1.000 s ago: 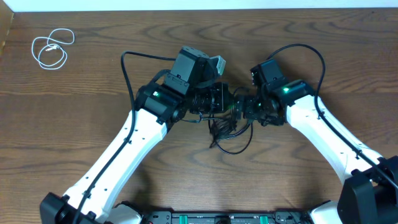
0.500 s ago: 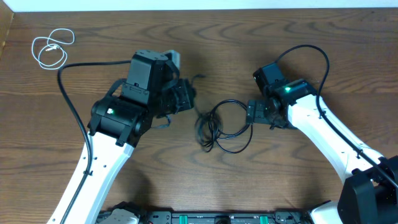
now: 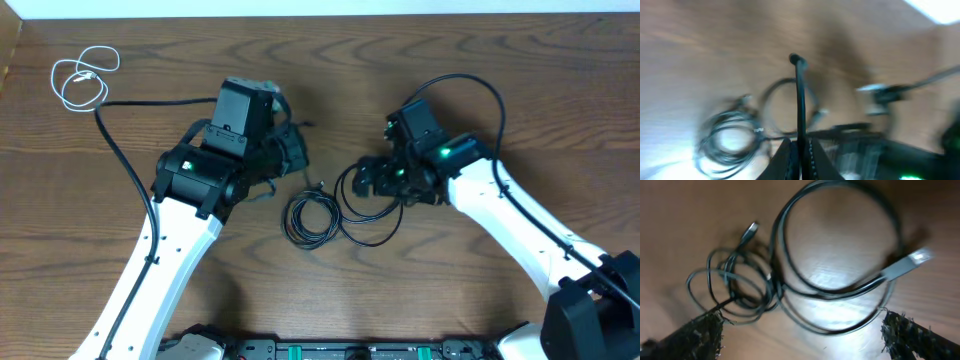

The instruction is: Untangle cables

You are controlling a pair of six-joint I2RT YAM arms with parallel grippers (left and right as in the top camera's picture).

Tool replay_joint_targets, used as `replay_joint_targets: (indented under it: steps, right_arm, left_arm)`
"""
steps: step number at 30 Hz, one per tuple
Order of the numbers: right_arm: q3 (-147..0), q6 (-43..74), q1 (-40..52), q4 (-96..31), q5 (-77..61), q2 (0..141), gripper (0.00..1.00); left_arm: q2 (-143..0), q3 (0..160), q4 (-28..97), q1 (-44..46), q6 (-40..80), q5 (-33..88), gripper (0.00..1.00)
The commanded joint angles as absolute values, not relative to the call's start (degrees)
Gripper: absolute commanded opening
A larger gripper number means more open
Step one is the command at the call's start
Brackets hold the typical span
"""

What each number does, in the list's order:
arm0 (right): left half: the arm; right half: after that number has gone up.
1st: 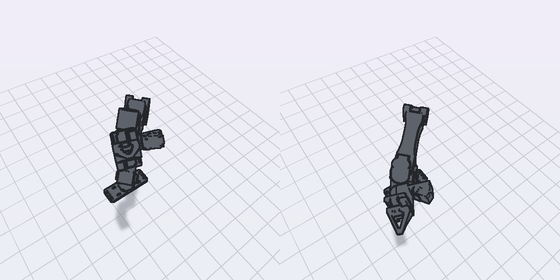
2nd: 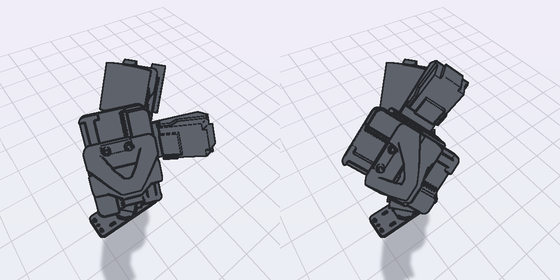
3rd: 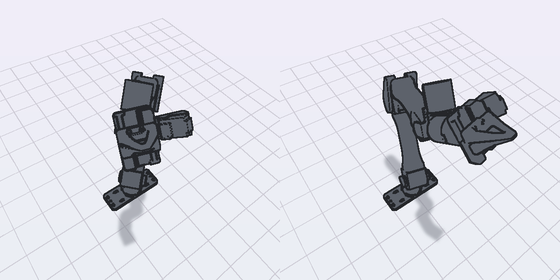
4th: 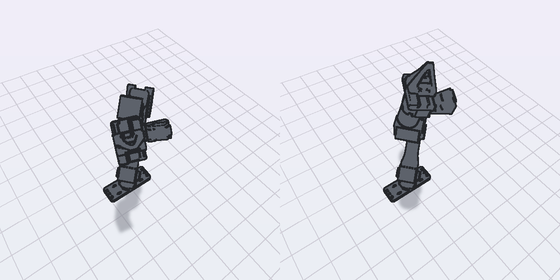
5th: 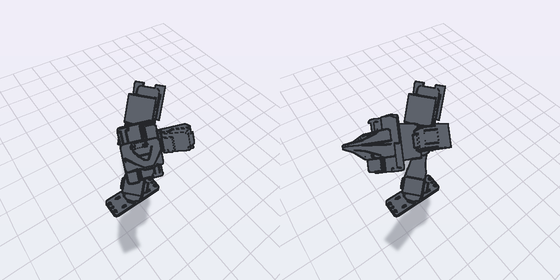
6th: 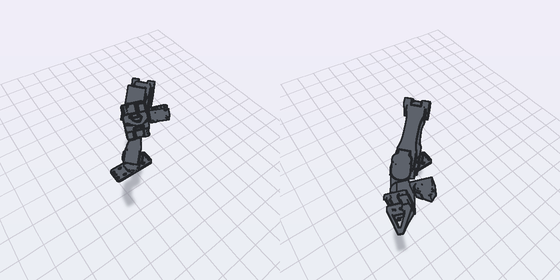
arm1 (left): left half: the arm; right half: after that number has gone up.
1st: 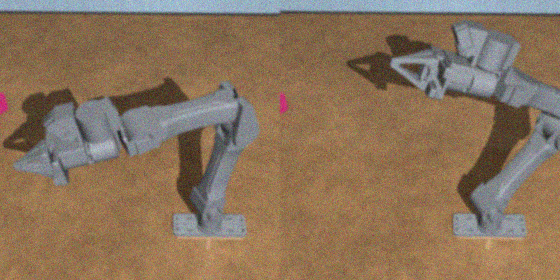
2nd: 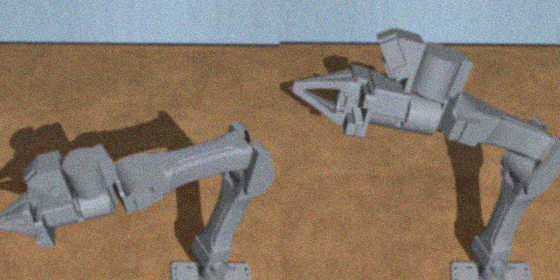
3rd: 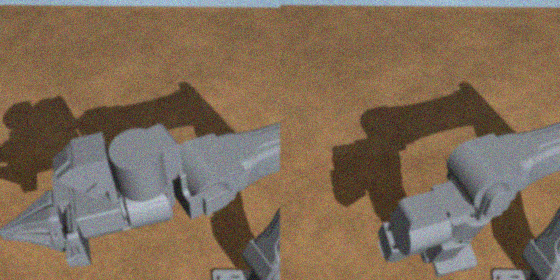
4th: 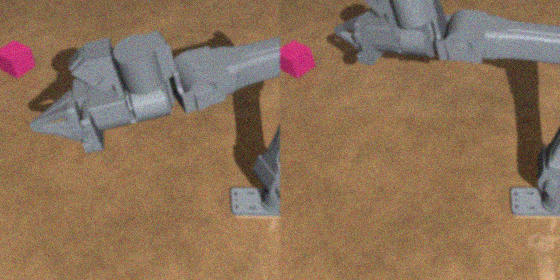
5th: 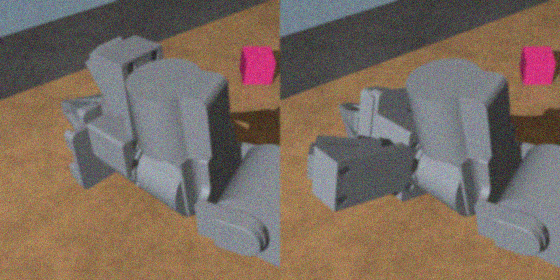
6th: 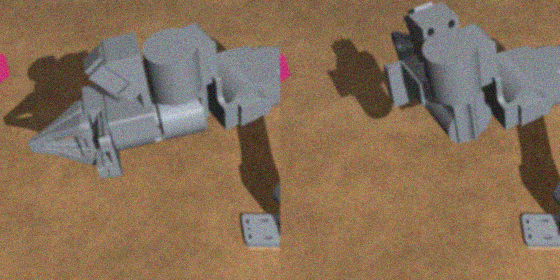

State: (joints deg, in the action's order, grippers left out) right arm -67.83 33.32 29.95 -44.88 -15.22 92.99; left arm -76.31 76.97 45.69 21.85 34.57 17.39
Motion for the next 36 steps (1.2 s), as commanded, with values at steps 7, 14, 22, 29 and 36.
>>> replay_joint_targets:
  steps: [7,14,22,29,36]
  right_arm:
    - [-67.7,32.1,33.2,-45.3,-14.7,93.0,0.99]
    - [-67.7,32.2,33.2,-49.8,-2.0,93.0,0.99]
    - [-67.7,35.4,31.2,-55.7,9.6,93.0,0.99]
    - [-67.7,35.4,29.3,-57.7,14.5,93.0,0.99]
    - [-67.7,36.4,24.5,-59.4,14.5,93.0,0.99]
  left_arm:
    - [-76.3,78.1,30.3,21.6,41.0,44.8,0.08]
    - [-76.3,78.1,17.6,21.5,46.2,58.3,0.08]
    - [-76.4,78.1,22.0,20.9,46.2,54.0,0.08]
    - [-76.3,78.1,25.7,20.2,46.2,49.2,0.08]
    - [-76.3,78.1,38.2,16.8,43.1,36.0,0.08]
